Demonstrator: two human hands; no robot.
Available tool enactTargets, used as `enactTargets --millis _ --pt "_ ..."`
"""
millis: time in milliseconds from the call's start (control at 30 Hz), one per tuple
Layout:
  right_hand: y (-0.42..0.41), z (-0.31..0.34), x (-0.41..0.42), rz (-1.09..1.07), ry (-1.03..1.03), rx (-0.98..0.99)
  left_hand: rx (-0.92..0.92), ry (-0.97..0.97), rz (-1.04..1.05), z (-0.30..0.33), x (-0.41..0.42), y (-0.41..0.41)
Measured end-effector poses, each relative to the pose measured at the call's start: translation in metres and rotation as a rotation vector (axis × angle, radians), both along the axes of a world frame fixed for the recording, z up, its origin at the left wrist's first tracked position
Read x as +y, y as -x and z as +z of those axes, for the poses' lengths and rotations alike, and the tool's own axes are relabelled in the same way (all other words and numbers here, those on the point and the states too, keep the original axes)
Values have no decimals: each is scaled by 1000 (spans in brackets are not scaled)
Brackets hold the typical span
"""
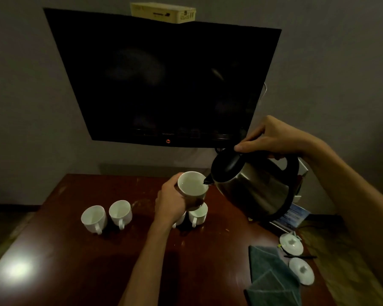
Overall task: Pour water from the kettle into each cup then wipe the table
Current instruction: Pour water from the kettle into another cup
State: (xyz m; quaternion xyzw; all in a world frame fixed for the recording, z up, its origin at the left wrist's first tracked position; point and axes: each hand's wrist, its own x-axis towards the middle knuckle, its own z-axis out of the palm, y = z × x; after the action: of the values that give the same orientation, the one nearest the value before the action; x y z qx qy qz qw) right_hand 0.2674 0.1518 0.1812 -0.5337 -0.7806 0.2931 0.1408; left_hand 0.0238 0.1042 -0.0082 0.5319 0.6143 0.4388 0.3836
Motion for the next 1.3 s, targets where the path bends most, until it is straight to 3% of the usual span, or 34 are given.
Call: enactTargets --millis 1300 --pt "1 -9 6 7 -4 -10 -29 -25 -10 -11 6 2"
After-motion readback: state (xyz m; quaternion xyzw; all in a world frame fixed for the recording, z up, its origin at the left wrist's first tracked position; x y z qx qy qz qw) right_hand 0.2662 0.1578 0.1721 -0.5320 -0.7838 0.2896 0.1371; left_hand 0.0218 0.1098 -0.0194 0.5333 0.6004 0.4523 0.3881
